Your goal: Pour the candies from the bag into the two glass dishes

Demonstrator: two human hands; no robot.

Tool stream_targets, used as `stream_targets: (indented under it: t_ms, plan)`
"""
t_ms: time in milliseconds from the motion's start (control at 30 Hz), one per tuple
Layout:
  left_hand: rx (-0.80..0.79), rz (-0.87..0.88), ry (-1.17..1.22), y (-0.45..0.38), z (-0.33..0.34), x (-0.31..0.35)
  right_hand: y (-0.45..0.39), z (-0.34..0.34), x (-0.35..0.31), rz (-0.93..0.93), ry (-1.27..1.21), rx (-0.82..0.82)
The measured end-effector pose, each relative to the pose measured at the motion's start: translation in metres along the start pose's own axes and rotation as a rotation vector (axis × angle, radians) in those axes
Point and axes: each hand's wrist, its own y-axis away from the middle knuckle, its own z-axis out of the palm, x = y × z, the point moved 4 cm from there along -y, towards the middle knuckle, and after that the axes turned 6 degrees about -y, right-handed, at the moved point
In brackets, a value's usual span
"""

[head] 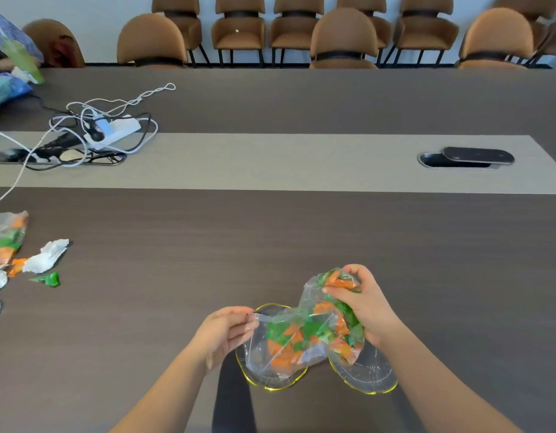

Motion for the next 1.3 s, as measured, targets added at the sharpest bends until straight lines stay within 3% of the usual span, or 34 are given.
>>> stream_targets:
  t_ms: [267, 467, 700, 933, 1300]
  plan:
    - [0.008, 0.119, -0.107, 0.0, -0.005, 0.003, 0.002, 0.015, -0.013, -0.044, 0.038, -0.033]
    - [-0.046, 0.076, -0.029, 0.007, -0.026, 0.004, 0.009, 0.02, -0.031, -0.098, 0.02, -0.066]
    - [-0.143, 0.096, 0.018, 0.021, -0.018, 0.013, 0.009, 0.003, -0.036, -0.091, -0.043, -0.016]
    - [-0.111, 0.166, -0.012, 0.023, 0.001, 0.031, 0.005, -0.03, -0.035, -0.1, -0.118, 0.087]
    - [-0.156, 0.203, -0.001, 0.032, 0.019, 0.057, 0.012, -0.054, -0.041, -0.139, -0.161, 0.118]
